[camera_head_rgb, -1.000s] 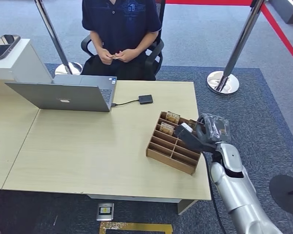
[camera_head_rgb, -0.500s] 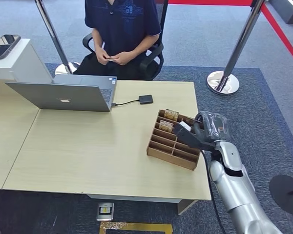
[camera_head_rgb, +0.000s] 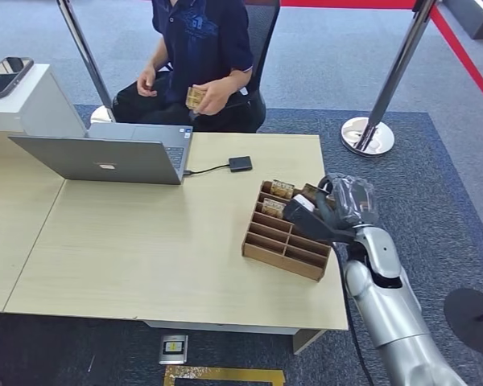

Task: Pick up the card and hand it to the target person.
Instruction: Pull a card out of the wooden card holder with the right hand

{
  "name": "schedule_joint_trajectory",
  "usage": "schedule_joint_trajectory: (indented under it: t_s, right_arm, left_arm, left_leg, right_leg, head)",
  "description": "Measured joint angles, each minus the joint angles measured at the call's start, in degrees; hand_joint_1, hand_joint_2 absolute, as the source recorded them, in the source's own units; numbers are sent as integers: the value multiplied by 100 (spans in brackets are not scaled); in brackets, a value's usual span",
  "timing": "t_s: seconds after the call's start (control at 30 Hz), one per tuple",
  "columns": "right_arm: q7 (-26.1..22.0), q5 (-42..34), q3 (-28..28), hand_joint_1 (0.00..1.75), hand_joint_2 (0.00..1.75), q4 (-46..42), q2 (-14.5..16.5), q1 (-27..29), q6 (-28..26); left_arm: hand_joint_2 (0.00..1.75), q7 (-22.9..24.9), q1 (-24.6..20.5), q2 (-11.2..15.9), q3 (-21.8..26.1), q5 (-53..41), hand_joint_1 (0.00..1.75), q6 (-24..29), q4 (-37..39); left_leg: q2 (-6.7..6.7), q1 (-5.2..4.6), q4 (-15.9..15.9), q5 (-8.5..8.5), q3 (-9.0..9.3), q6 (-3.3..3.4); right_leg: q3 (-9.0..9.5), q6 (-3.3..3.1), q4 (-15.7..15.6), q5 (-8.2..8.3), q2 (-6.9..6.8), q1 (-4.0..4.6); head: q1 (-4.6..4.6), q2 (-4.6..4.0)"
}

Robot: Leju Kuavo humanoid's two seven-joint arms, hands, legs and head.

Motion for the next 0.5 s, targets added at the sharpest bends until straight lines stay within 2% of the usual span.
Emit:
schedule_joint_trajectory:
  t_s: [0.27, 0.5]
  right_arm:
    - [-94, -138, 175, 138, 175, -587, 91, -142, 160]
    - [39, -163, 529, 138, 175, -695, 480, -649, 330]
  left_arm:
    - [0, 39, -1, 0, 0, -20, 0, 22, 2]
    - [0, 54, -7, 0, -1, -64, 0, 51, 2]
  left_leg:
    - [1, 0, 0, 0, 0, -1]
    - [1, 0, 0, 3, 1, -5]
  right_leg:
    - [1, 0, 3, 0, 0, 0]
    - [-3, -1, 11, 0, 0, 0]
  head:
    - [0, 0]
    - [-1, 0]
